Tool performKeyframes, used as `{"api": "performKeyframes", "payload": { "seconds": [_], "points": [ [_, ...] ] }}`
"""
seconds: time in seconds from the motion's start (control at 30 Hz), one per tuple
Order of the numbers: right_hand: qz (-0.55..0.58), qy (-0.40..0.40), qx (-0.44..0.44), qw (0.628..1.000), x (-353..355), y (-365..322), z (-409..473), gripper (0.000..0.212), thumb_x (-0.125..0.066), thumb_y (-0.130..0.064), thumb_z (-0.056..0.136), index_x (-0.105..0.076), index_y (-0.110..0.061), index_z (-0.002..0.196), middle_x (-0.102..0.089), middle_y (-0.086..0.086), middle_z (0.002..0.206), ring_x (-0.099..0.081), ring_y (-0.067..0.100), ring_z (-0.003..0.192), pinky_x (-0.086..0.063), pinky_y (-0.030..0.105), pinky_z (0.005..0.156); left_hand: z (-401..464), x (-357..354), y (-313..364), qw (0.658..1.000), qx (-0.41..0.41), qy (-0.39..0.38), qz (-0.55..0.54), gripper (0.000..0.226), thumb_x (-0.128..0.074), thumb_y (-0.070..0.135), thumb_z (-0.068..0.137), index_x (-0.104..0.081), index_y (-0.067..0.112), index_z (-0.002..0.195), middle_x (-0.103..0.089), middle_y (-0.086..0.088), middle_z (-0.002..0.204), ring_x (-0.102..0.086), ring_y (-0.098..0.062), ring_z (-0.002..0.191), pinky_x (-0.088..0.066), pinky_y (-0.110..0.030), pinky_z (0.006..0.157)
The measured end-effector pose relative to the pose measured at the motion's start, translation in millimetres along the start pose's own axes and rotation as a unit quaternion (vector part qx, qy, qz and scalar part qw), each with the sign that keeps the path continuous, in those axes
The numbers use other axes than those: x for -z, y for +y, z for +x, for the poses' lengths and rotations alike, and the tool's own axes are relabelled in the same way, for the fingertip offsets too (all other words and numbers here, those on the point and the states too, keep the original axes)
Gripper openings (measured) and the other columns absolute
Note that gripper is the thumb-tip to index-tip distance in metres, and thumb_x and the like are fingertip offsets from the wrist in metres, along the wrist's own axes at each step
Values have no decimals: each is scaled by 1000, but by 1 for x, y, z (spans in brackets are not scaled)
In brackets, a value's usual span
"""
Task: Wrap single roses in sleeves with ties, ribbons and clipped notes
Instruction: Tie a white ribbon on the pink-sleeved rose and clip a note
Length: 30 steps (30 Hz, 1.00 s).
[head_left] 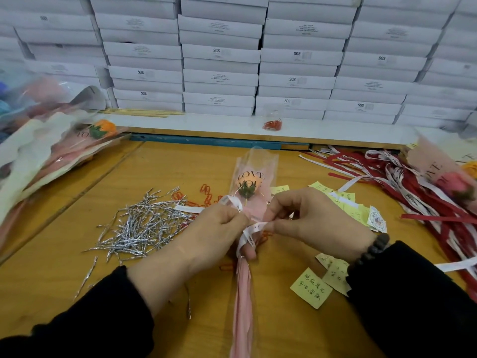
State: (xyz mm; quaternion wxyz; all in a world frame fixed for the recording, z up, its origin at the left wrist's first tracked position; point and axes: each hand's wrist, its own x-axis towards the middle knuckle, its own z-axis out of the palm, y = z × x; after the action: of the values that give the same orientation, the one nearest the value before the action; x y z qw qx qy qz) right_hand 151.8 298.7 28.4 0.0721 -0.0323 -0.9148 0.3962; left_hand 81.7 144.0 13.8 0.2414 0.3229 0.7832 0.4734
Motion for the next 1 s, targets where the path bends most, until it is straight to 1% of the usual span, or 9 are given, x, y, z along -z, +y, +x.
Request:
{"api": "performKeyframes", "payload": {
  "seconds": [0.2, 0.3, 0.43, 0.53, 0.6, 0.67, 0.77, 0.87, 1.0],
  "points": [
    [70, -157, -35, 984, -4, -2, -5, 8, -70, -5, 79, -70, -12, 76, -69, 3, 73, -61, 9, 66, -49, 18, 69, 4, 4, -6, 997, -27, 34, -64, 37, -47, 9, 95, -63, 6, 62, -64, -9, 54, -57, -14, 48, -47, -21, 56],
    [92, -192, -67, 975, -6, -4, -6, 7, -67, -3, 82, -69, -9, 80, -67, -1, 66, -57, 9, 56, -47, 16, 56, 3, 5, -8, 996, -42, 32, -68, 43, -51, 5, 93, -62, 17, 52, -59, 2, 46, -53, -5, 40, -42, -13, 46],
    [33, -271, -58, 960, 0, -18, -12, 12, -61, -9, 88, -67, -14, 79, -64, 3, 65, -47, 7, 40, -38, 14, 39, 5, 7, -11, 993, -45, 21, -107, 19, -57, 4, 89, -68, -3, 74, -67, -12, 62, -58, -11, 48, -45, -15, 49],
    [-52, -318, -24, 947, 5, -38, -21, 17, -58, -16, 90, -67, -22, 77, -69, 0, 73, -49, 5, 41, -39, 14, 39, 6, 7, -13, 992, -44, 15, -118, 20, -59, 0, 86, -67, -1, 68, -65, -7, 55, -57, -10, 45, -44, -14, 47],
    [-177, -254, 18, 951, 6, -42, -22, 13, -61, -26, 88, -71, -19, 84, -71, -4, 81, -56, 4, 54, -45, 17, 48, 7, 8, -15, 993, -43, 13, -107, 16, -62, 1, 84, -65, -9, 73, -65, -12, 55, -59, -13, 47, -46, -17, 51],
    [-230, -136, 22, 964, 3, -35, -19, 15, -63, -29, 85, -70, -17, 81, -68, -3, 80, -54, 3, 59, -44, 16, 55, 8, 9, -16, 994, -48, 16, -97, 17, -65, 3, 83, -64, -13, 78, -67, -18, 62, -60, -17, 52, -49, -18, 56],
    [-98, -14, -43, 994, -7, -17, -10, 13, -73, -23, 78, -63, -15, 78, -62, -4, 77, -49, 2, 59, -39, 11, 53, 7, 8, -14, 993, -60, 25, -97, 17, -64, 2, 82, -64, -15, 81, -67, -23, 65, -60, -22, 55, -49, -20, 57],
    [54, -20, -69, 996, -18, -1, -5, 26, -79, -13, 71, -60, -9, 89, -67, 9, 86, -59, 11, 68, -50, 24, 68, 7, 7, -14, 993, -59, 35, -97, 16, -63, 1, 83, -65, -15, 84, -66, -20, 62, -60, -20, 51, -50, -25, 61],
    [108, -3, -53, 993, -29, 3, -4, 30, -81, -13, 68, -58, -16, 88, -64, -3, 70, -50, 0, 53, -44, 18, 59, 8, 8, -14, 992, -59, 58, -90, 17, -65, 2, 82, -65, -14, 88, -63, -37, 78, -57, -27, 66, -45, -38, 71]
  ]
}}
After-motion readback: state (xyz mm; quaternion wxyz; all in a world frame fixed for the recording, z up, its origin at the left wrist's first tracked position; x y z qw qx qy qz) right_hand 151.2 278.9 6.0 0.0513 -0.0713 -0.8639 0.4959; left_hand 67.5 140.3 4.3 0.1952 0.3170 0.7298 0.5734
